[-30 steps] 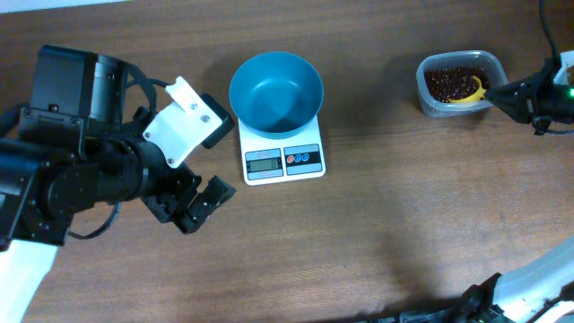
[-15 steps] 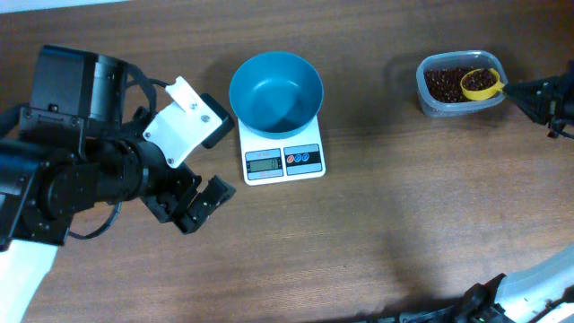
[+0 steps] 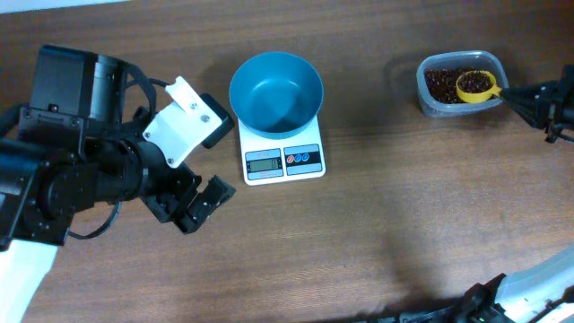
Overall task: Scoop item into bowl and weigh 50g on scale
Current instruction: 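Drag the yellow scoop through the beans and tilt it upright, then lift the filled scoop and carry it left over the teal bowl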
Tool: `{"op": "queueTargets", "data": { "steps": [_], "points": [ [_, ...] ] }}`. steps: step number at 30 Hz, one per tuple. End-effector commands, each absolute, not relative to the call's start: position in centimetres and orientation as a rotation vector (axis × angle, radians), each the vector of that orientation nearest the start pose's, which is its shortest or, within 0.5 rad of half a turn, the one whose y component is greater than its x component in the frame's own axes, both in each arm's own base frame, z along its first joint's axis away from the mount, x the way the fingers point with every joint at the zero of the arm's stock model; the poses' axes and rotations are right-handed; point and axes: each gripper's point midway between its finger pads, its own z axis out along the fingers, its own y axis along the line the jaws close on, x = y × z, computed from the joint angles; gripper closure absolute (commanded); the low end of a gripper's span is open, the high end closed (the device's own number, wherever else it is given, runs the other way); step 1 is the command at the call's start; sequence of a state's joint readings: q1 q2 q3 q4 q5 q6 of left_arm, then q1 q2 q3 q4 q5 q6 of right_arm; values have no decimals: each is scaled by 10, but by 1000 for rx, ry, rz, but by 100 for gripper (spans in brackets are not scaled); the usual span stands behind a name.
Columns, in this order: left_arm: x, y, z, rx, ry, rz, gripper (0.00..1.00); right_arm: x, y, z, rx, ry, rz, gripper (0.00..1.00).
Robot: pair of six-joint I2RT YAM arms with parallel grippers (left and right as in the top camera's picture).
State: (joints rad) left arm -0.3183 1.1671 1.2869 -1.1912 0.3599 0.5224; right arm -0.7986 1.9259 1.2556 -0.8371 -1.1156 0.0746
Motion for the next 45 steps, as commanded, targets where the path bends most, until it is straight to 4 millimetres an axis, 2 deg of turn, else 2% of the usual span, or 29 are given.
{"op": "queueTargets", "data": {
  "steps": [1,6,9,17,26,45],
  "points": [
    [232,-143,242,1153,2306,-417,2,352,-145,104,959,2134,1370,96],
    [232,-143,242,1153,2306,-417,2,353,-150,104,878,2141,1318,96],
    [232,-143,242,1153,2306,-417,2,355,-147,114,792,2094,1350,96],
    [232,-143,242,1153,2306,-417,1,358,-143,127,746,2020,1418,96],
    [232,-143,242,1153,2306,-417,2,359,-143,128,741,2015,1421,96],
    [232,-143,242,1153,2306,-417,2,361,-138,150,691,1898,1530,96]
  ]
}}
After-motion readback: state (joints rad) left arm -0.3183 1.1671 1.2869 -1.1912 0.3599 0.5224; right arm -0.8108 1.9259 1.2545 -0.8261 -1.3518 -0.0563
